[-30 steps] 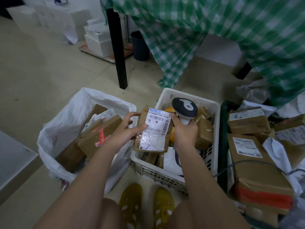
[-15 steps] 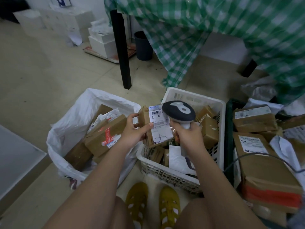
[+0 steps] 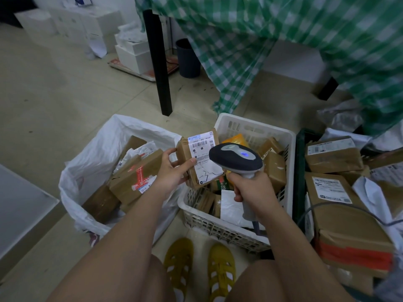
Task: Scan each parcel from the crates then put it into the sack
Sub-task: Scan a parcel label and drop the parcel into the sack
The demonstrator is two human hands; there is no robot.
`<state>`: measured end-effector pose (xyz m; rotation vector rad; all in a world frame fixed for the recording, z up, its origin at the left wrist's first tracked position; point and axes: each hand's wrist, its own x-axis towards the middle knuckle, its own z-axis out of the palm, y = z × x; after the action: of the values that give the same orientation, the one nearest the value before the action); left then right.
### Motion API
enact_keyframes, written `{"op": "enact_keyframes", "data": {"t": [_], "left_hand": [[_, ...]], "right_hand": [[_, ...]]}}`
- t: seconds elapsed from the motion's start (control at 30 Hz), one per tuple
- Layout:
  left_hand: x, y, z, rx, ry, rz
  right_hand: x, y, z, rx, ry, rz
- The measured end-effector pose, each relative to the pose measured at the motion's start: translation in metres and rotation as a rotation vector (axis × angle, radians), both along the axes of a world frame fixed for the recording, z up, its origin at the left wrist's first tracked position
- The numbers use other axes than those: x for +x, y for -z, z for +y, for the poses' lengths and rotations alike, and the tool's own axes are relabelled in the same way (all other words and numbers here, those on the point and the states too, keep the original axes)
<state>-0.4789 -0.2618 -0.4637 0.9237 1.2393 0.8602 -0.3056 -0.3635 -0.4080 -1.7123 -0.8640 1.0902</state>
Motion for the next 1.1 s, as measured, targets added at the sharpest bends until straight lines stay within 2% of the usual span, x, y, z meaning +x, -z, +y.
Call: {"op": "enact_keyframes", "data": {"t": [0.3,0.43,0.57,0.7,0.77,0.87,0.93,1.0,1.1], "left_hand": [[-0.001,-0.001,0.001,0.037,-0.04,-0.008],[-0.016,-0.012,0.006,0.111,-0.235,-0.017],[-0.052,-0.018,0.018,0.224,-0.474,0.078],[-0.094,-0.016,0.038,0.33,-0.561,0.37],[-0.107,-0.015,0.053,0.416,-0.545,0.5],[-0.118,-0.012,0.083,0.535,-0.466,0.79],[-0.124,0.0,0.097,0.574,-0.362,1.017],[-0.131,0.025,0.104,0.503,-0.157,1.237],[-0.138,0.059,0.107,0.339,0.135,1.352]], "right_hand": [[-0.003,-0.001,0.001,0.039,0.038,0.034],[-0.012,0.002,0.014,0.065,0.045,0.013],[-0.028,0.015,0.04,0.051,0.044,-0.016],[-0.049,0.027,0.067,0.059,0.092,-0.024],[-0.057,0.031,0.082,0.059,0.09,-0.041],[-0.064,0.034,0.104,0.06,0.066,-0.089],[-0.069,0.038,0.118,0.05,0.039,-0.115],[-0.074,0.046,0.127,0.032,0.019,-0.148],[-0.078,0.059,0.135,0.005,-0.007,-0.178]]}}
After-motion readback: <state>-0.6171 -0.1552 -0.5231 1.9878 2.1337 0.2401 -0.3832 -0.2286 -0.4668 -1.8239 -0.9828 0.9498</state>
